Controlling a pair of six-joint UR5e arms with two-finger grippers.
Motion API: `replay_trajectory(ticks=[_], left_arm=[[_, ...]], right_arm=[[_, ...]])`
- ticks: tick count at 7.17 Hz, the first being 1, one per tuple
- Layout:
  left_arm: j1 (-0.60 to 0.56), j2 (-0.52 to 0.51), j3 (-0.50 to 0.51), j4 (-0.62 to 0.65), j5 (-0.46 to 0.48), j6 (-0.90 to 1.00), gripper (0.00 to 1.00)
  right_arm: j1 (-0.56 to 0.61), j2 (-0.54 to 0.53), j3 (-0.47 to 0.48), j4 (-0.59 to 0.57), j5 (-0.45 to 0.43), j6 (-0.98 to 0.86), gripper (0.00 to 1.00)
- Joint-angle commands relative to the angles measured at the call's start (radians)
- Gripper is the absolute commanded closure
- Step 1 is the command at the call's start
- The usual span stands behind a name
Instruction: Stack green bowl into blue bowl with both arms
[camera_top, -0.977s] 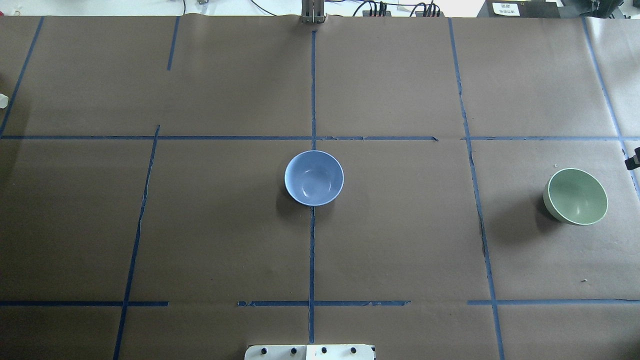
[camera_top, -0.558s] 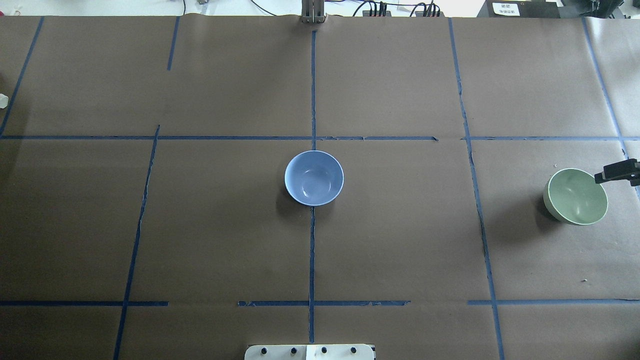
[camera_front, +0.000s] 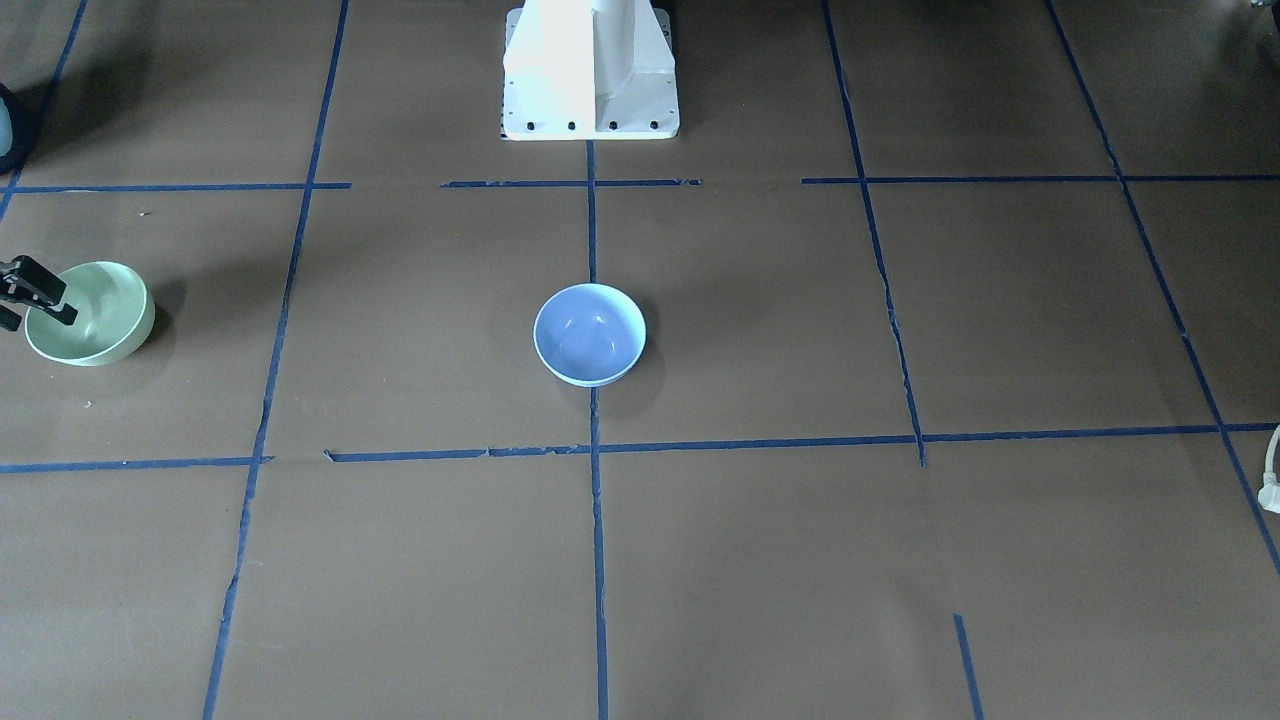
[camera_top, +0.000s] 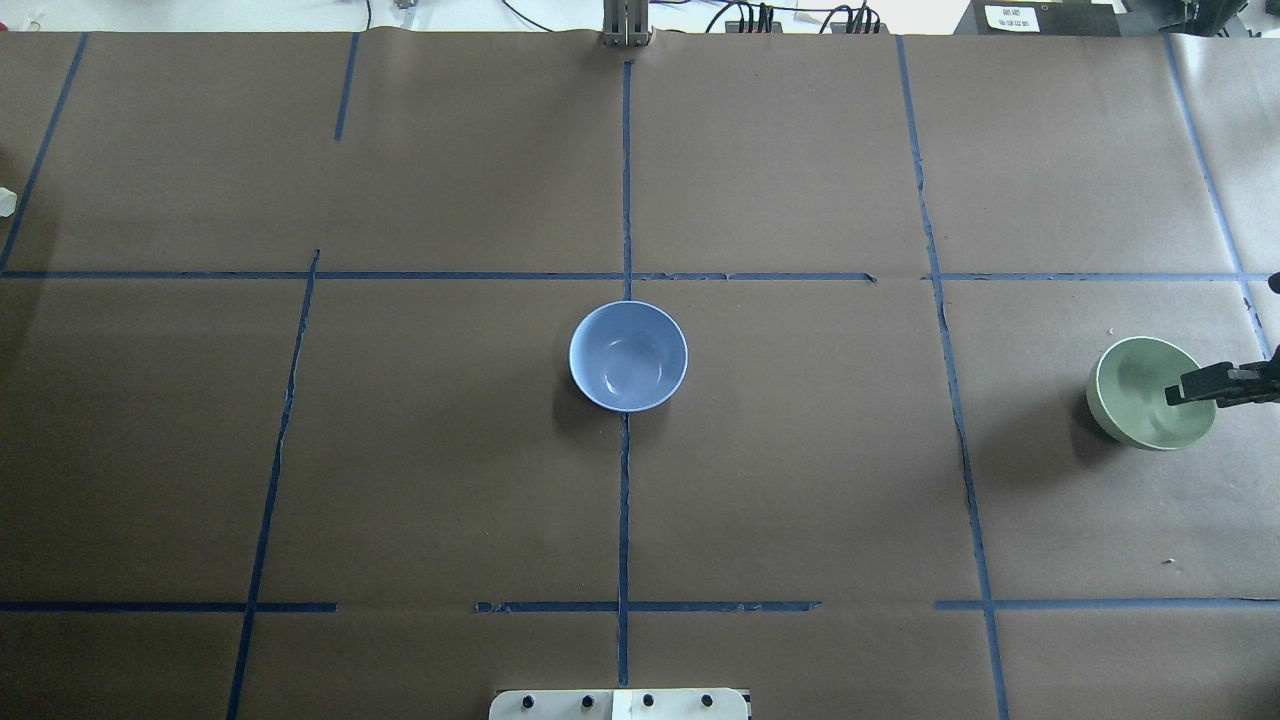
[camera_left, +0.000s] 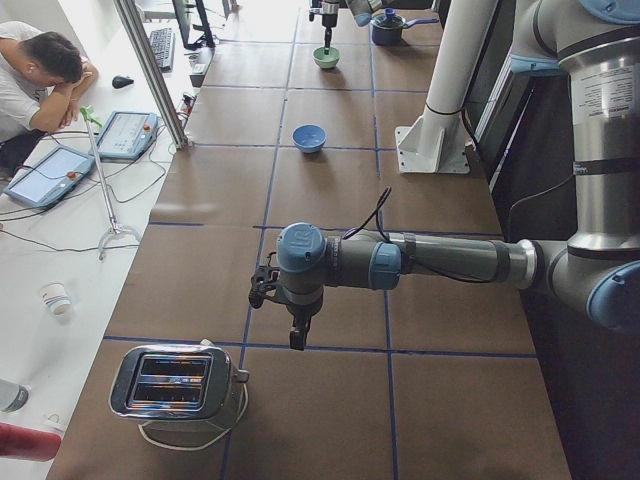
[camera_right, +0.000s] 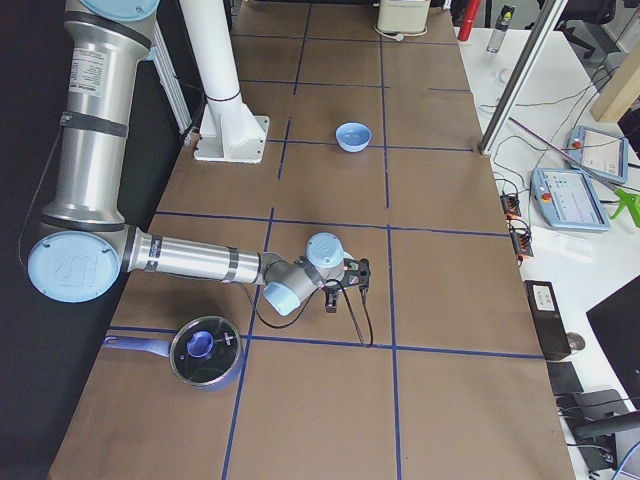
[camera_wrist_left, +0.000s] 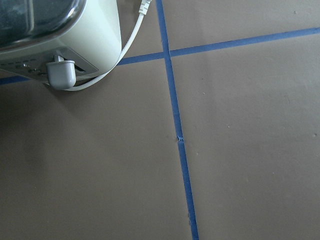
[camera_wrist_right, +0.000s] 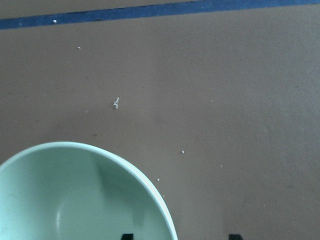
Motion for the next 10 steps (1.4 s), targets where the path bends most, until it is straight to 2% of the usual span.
replay_trajectory(ticks=[1, 2, 3, 4, 6, 7, 8, 9, 10], left_arm=[[0.0, -0.002, -0.003, -0.001, 0.0, -0.023, 0.0], [0.0, -0.002, -0.006, -0.002, 0.0, -0.024, 0.0], [0.0, -0.002, -0.008, -0.001, 0.0, -0.023, 0.0], [0.0, -0.002, -0.008, -0.002, 0.0, -0.023, 0.0], [0.0, -0.002, -0.011, -0.001, 0.0, -0.024, 0.0], [0.0, -0.002, -0.011, -0.001, 0.0, -0.024, 0.0], [0.0, -0.002, -0.011, -0.001, 0.0, -0.024, 0.0], [0.0, -0.002, -0.011, -0.001, 0.0, -0.03, 0.0], [0.0, -0.003, -0.011, -0.001, 0.0, -0.03, 0.0]], right_arm=[[0.001, -0.002, 0.012, 0.018, 0.009, 0.0, 1.0], [0.001, -0.001, 0.043, 0.015, 0.024, 0.007, 1.0], [0.001, 0.013, 0.084, -0.019, 0.076, 0.009, 1.0], [0.001, 0.043, 0.182, -0.131, 0.095, 0.06, 1.0], [-0.048, 0.262, 0.338, -0.453, 0.089, 0.241, 1.0], [-0.101, 0.401, 0.351, -0.584, 0.07, 0.322, 1.0], [-0.21, 0.523, 0.348, -0.665, -0.027, 0.425, 1.0], [-0.329, 0.624, 0.328, -0.707, -0.139, 0.549, 1.0], [-0.396, 0.712, 0.277, -0.712, -0.21, 0.629, 1.0]])
